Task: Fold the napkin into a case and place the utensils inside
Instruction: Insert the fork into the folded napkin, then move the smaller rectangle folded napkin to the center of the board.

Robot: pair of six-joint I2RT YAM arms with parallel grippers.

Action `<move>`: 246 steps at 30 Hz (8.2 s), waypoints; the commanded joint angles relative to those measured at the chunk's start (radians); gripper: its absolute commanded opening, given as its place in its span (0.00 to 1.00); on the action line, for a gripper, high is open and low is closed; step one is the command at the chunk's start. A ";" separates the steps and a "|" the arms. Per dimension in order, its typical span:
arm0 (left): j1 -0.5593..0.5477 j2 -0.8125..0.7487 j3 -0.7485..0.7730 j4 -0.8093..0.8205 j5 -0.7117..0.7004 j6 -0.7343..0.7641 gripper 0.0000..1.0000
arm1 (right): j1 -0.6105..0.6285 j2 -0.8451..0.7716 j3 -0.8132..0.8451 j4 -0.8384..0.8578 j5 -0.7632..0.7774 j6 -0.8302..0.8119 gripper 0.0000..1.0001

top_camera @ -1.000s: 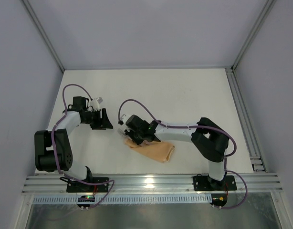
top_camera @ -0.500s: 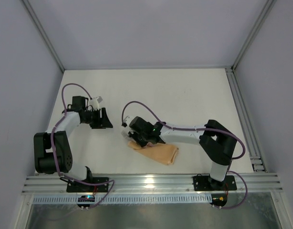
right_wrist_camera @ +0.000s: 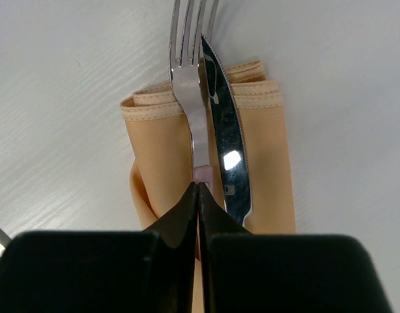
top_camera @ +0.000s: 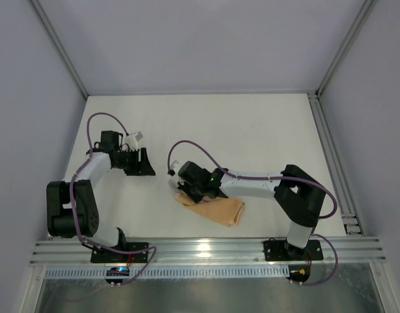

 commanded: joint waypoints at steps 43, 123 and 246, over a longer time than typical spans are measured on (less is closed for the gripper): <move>-0.458 0.115 0.101 -0.075 -0.516 0.214 0.24 | 0.006 -0.536 -0.439 -0.600 0.345 0.874 0.14; -0.485 -0.231 0.233 -0.437 -0.577 0.330 0.50 | -0.202 -0.644 -0.206 -0.200 0.002 0.185 0.50; -0.097 -0.520 0.034 -0.428 -0.468 0.375 0.69 | -0.546 -0.019 0.065 0.400 -0.090 0.473 0.28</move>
